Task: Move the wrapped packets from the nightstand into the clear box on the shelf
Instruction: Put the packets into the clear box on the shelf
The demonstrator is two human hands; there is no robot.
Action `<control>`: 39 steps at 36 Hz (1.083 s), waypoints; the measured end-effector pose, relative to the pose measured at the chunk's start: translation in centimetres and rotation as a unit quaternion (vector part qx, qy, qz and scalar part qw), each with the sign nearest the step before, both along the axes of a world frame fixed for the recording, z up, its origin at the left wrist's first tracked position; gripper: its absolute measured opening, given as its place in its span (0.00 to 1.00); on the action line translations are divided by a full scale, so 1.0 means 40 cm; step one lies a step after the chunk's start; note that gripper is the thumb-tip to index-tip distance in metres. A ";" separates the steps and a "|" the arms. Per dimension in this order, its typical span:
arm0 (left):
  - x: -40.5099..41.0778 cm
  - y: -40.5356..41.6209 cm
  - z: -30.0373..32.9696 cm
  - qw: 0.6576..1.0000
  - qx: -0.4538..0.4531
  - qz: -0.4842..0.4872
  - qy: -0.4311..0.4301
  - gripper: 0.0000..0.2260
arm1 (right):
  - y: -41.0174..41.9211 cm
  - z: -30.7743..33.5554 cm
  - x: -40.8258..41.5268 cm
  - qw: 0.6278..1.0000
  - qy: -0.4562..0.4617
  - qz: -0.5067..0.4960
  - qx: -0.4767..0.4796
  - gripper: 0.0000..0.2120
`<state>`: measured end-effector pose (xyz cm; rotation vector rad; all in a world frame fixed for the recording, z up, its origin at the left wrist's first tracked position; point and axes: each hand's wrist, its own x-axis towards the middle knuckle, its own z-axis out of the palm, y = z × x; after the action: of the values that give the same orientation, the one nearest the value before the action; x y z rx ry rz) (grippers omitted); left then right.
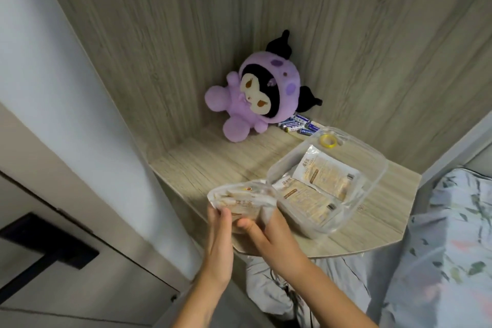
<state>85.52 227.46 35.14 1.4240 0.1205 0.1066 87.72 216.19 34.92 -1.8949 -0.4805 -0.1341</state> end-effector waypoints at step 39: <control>0.264 -0.281 0.118 0.709 0.597 -0.376 -0.022 0.21 | -0.365 0.236 0.280 0.803 0.171 -0.114 -0.559 0.21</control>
<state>96.09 216.23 39.84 2.6560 -0.7185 -0.5750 98.91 201.61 44.36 -3.0570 -0.0246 0.4397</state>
